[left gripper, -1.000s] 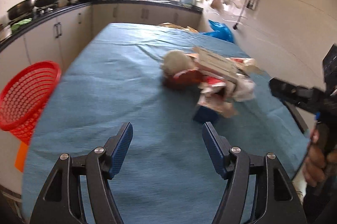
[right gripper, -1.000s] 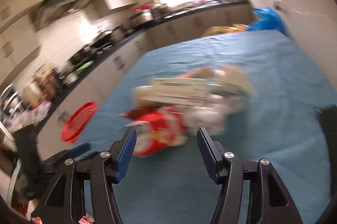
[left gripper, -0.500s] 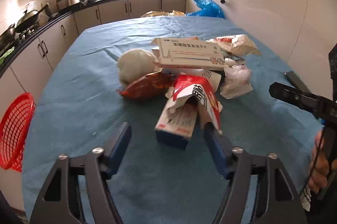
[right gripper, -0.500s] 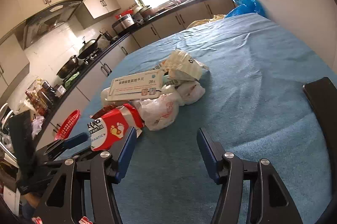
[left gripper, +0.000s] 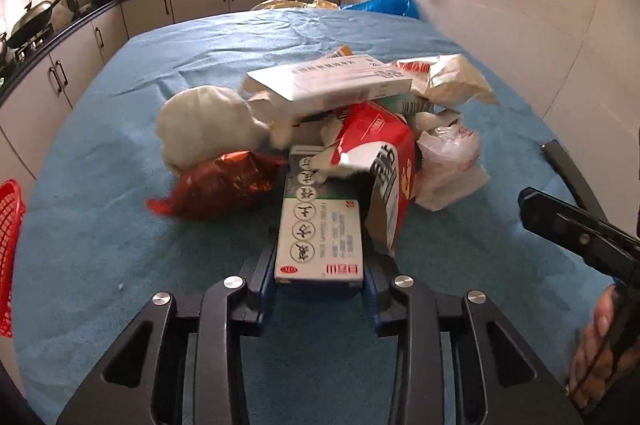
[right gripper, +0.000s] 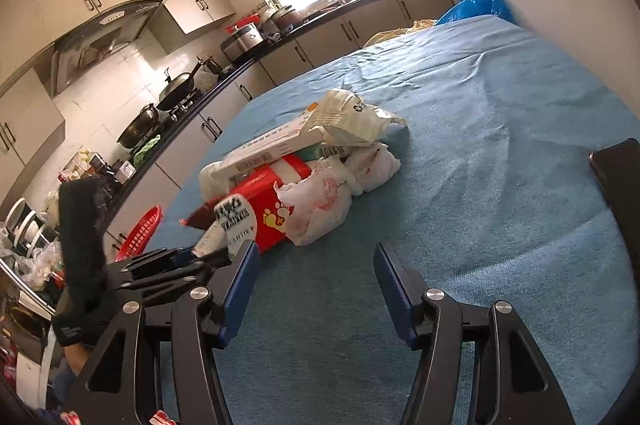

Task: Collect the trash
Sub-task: 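Grasp the white medicine box with the left gripper while the right gripper grasps the red snack wrapper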

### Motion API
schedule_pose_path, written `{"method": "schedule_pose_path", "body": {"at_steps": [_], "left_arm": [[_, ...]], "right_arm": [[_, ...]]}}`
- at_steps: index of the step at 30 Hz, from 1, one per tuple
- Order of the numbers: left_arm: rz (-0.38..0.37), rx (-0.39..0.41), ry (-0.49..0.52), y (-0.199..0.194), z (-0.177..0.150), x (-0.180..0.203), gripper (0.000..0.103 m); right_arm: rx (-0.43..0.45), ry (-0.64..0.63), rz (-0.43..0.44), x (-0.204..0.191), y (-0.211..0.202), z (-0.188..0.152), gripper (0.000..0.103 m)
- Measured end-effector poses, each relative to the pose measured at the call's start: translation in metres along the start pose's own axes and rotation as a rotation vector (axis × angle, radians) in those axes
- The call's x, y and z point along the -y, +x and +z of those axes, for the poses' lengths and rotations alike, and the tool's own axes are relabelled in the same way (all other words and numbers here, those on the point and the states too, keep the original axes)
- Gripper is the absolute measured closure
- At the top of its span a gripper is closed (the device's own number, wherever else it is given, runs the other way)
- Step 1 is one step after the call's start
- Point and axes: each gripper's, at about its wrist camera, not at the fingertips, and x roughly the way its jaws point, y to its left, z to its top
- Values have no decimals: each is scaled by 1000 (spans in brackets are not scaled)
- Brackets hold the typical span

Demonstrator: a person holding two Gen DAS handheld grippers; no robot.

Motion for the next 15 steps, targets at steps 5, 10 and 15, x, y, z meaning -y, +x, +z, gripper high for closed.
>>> {"method": "schedule_pose_path", "body": {"at_steps": [5,10,15], "left_arm": [[5,2,-10,-24,-24,-14,70],[10,10,-69,-51,-56,-37,70],[5,29,-109,-71,-78,-55,70]], "right_arm": [[-6,-39,-31,-9,1,0,34],[-50,-86,-45,-24,10,0,32],[-84,-181,-55,-56,23,4,32]]}}
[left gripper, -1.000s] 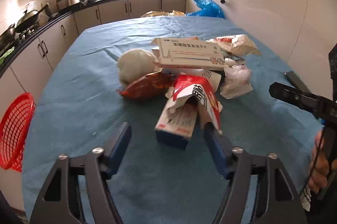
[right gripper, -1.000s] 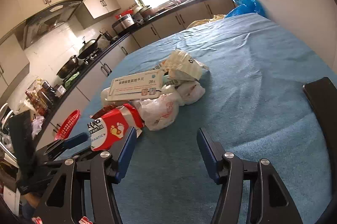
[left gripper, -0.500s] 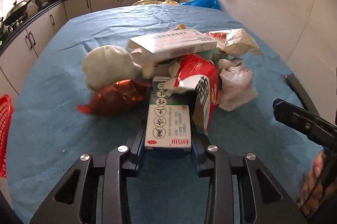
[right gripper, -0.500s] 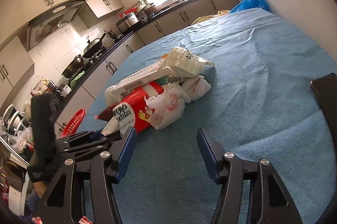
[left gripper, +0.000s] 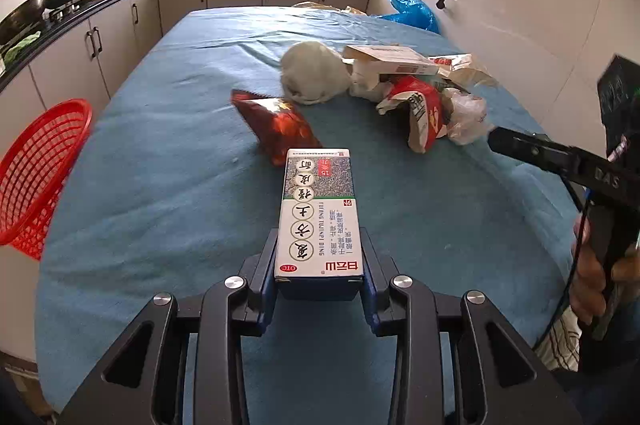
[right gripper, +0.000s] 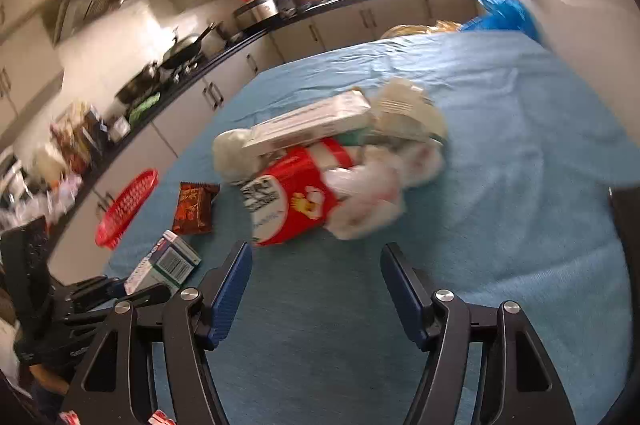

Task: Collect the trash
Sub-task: 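Grasp the white medicine box with the left gripper while the right gripper grasps the red snack wrapper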

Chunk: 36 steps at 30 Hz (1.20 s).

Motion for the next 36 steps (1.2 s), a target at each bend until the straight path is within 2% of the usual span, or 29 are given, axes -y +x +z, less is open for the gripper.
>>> {"method": "schedule_pose_path", "body": {"at_steps": [5,7,9,11,12,13,20,27,33,34,36], "left_arm": [[7,-26,-25,6,2,-10,68],[-1,-27,-38,8,8,-11,40],[8,-26,-44,13,13,-11,37],[20,-30,-38,18,15,-9,41],[31,-24,-33,18,16,-9,58],[33,-25,-28,18,16,-9,70],[4,33,-74,-4,4,-29,70],[96,143,-168,-29,2,-65,70],[131,157,-211,-28,-1,-80,70],[131,158,-214,-27,-1,-81,70],[130,157,-217,-25,1,-82,70]], "right_arm": [[-22,-34,19,-20,9,13,32],[-13,-42,16,-27,9,17,32],[-11,-45,20,-30,9,19,32],[-16,-46,25,-33,11,21,32],[-21,-47,27,-35,12,23,32],[-25,-51,31,-37,13,25,32],[-80,-71,63,-64,37,42,32],[-195,-99,84,-113,97,43,32],[-234,-128,33,-129,131,38,32],[-242,-135,32,-130,135,37,33],[-237,-161,9,-130,138,35,48]]}}
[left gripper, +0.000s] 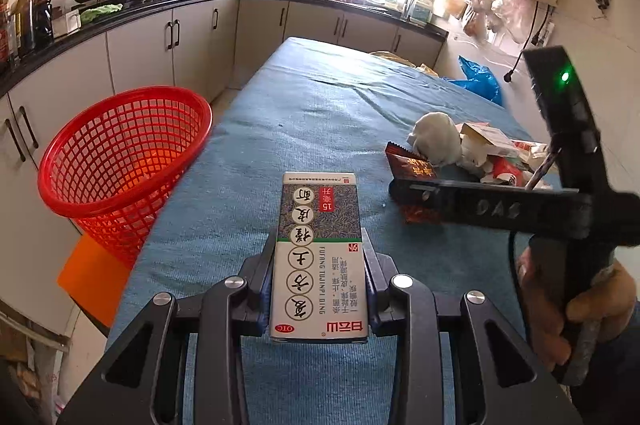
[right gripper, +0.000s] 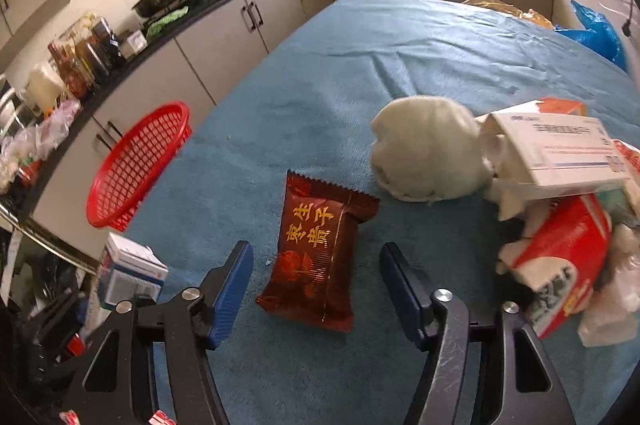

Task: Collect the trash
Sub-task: 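Grasp the white medicine box with the left gripper while the right gripper grasps the red snack wrapper, then carry the medicine box and red wrapper to the red basket and release both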

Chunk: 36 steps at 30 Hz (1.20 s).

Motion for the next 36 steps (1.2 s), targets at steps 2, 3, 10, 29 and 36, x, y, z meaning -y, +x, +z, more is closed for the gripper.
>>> {"method": "schedule_pose_path", "body": {"at_steps": [2,3,10,29,36], "left_arm": [[6,-1,3,3,1,0,70],[6,-1,4,4,2,0,70],[7,18,22,10,13,15,70],[61,18,67,26,13,36,70],[63,16,67,28,12,37,70]], "right_arm": [[2,-13,0,2,-2,0,66],[6,-6,24,5,-4,-1,67],[128,-5,51,22,-33,-7,68],[204,-26,86,28,-45,-14,68],[207,-41,90,25,-45,-16,68]]}}
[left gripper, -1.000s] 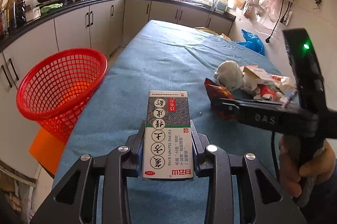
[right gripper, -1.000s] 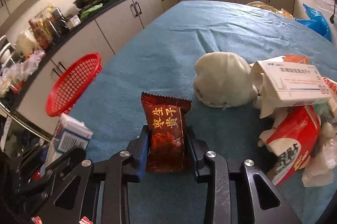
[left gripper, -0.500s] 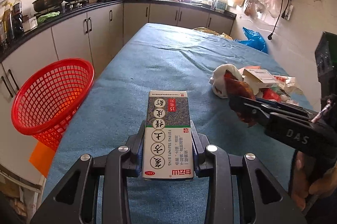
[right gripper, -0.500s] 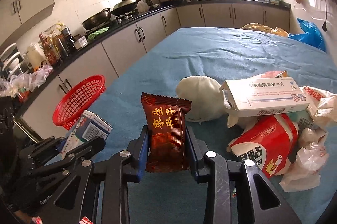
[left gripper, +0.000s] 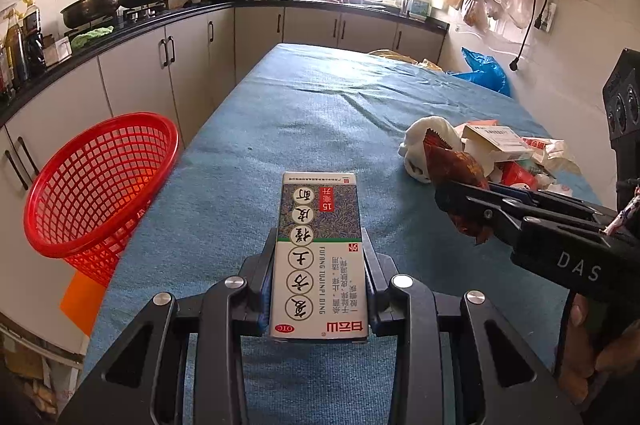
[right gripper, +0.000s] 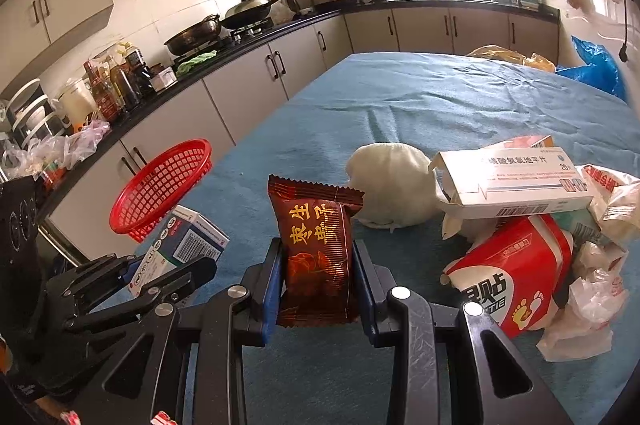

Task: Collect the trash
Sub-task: 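Carry the medicine box and red wrapper to the red basket and release both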

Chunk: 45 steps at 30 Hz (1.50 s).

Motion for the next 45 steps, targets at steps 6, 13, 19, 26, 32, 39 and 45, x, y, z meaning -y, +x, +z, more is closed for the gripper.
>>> {"method": "schedule_pose_path", "body": {"at_steps": [6,13,19,26,32,39,45], "left_arm": [[0,-3,0,1,1,-2,70],[1,-4,0,1,0,-2,70],[1,-2,0,2,0,-2,70],[-20,13,-27,-3,-1,-8,70],[-44,22,-63,-21,9,-28,70],[-2,99,-122,-52,32,-70,70],[35,126,-175,-64,44,-106,70]], "right_arm": [[-4,-3,1,0,2,0,68],[-7,-2,-1,1,2,-1,68],[-5,-1,-2,1,2,-1,68],[-4,19,-5,3,3,3,68],[-24,16,24,-8,-2,12,68],[-62,0,48,-28,-3,32,68],[-98,-5,96,-52,9,52,68]]}}
